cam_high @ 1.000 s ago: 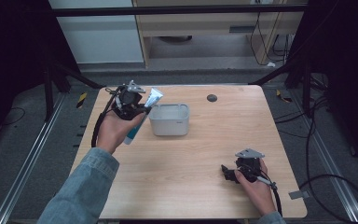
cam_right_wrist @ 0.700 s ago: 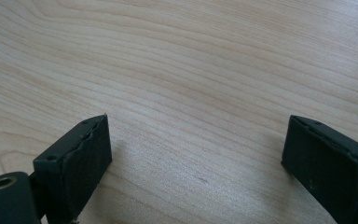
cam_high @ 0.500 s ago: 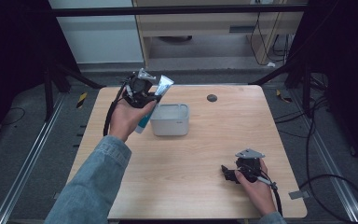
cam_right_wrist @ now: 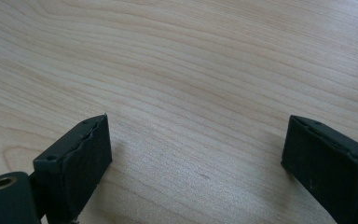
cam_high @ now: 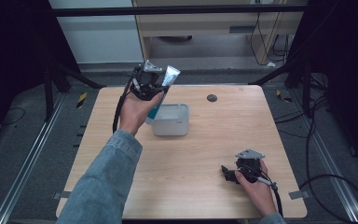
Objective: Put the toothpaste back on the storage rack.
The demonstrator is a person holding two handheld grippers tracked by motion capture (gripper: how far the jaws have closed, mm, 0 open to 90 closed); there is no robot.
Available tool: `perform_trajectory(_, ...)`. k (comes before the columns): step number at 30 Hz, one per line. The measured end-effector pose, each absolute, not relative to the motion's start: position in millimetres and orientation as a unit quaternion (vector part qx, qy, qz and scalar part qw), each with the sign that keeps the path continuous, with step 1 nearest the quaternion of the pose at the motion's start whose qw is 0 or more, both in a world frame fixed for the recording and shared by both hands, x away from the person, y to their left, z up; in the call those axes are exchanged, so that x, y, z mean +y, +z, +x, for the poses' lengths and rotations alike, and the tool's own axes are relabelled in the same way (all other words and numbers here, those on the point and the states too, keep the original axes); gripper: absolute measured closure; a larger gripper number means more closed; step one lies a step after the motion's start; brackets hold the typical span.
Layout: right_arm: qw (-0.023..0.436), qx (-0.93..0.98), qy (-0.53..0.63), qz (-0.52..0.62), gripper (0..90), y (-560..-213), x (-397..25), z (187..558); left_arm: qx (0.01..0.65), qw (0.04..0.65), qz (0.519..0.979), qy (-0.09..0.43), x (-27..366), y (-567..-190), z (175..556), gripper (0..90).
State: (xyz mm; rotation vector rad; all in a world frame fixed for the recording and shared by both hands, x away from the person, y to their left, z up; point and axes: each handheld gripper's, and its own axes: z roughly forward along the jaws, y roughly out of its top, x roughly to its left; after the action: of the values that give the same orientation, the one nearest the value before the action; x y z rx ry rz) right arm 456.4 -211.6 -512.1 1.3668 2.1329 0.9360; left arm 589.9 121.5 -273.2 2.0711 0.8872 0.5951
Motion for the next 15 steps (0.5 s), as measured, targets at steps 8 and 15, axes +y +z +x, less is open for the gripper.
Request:
perform_trajectory(8, 0.216, 0.771, 0.340, 0.493, 8.3, -512.0, -211.5, 455.5, 0.358, 0.416, 0.802, 0.237, 118.9, -275.8, 596.8, 78.9)
perform_trajectory(15, 0.216, 0.771, 0.340, 0.493, 8.4, -512.1, -211.5, 455.5, 0.361, 0.439, 0.785, 0.246, 119.1, -275.9, 598.3, 78.9)
